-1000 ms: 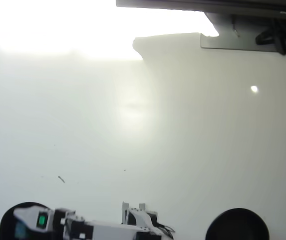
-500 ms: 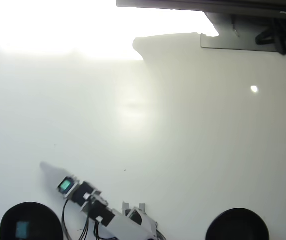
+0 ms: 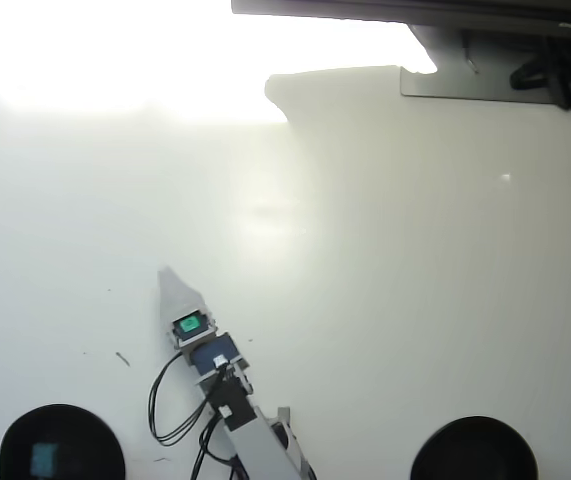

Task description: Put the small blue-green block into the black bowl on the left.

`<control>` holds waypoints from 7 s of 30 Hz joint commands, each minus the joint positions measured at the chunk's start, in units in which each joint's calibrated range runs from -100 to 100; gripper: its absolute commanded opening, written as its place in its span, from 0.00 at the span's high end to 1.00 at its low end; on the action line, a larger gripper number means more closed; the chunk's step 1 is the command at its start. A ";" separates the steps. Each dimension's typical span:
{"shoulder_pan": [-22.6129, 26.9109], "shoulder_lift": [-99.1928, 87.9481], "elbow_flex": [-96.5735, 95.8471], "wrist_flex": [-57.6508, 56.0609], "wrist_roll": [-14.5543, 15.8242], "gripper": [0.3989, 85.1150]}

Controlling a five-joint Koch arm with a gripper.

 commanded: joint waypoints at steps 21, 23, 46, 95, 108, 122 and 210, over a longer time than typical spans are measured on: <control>-14.26 -4.96 -37.09 30.58 -0.73 0.55; -14.85 -3.36 -41.07 34.47 -0.78 0.55; -19.83 19.03 -49.76 54.01 -8.50 0.42; -17.00 10.57 -63.80 57.74 -3.96 0.42; -18.17 23.64 -62.60 59.20 -5.03 0.42; -18.17 23.64 -62.60 59.20 -5.03 0.42; -18.17 23.64 -62.60 59.20 -5.03 0.42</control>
